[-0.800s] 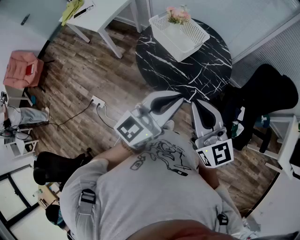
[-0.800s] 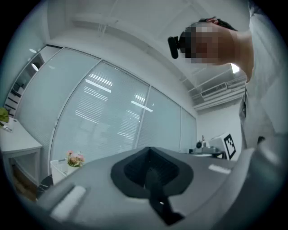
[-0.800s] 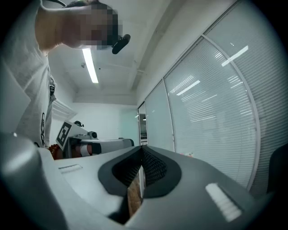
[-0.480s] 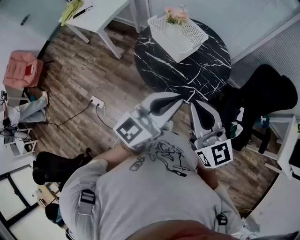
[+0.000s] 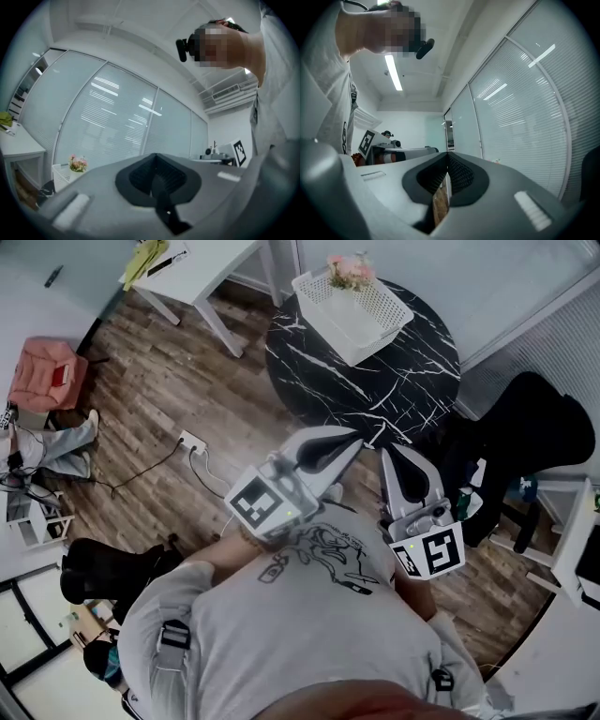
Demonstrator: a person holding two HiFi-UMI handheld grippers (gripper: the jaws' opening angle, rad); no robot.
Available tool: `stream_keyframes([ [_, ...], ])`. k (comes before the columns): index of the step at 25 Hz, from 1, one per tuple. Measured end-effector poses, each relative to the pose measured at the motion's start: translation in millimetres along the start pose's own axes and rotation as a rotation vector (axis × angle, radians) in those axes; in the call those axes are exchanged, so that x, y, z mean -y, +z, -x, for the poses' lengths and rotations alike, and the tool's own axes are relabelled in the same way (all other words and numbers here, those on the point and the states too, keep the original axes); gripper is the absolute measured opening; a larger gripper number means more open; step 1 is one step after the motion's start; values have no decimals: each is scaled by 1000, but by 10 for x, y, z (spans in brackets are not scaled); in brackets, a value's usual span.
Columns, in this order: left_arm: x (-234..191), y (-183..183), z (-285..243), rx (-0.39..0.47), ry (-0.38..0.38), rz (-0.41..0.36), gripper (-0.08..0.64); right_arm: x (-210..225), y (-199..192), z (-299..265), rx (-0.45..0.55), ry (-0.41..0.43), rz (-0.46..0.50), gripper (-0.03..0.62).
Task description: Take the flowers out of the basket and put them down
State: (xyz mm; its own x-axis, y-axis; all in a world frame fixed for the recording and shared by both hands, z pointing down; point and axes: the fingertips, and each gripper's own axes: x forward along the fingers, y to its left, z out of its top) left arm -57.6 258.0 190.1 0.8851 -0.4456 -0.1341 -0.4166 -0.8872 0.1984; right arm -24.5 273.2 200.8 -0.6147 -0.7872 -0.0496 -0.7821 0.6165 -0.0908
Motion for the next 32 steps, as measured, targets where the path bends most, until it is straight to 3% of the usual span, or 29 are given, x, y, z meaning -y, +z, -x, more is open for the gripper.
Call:
stream_keyframes([
  [15,-35,-57,-74,-9,49,-5,3,63,-36,-39,-13,56,7,5],
  [32,-715,-92,-503,-29,31,0,3,663,-109,-540,-24,4,-2,5],
])
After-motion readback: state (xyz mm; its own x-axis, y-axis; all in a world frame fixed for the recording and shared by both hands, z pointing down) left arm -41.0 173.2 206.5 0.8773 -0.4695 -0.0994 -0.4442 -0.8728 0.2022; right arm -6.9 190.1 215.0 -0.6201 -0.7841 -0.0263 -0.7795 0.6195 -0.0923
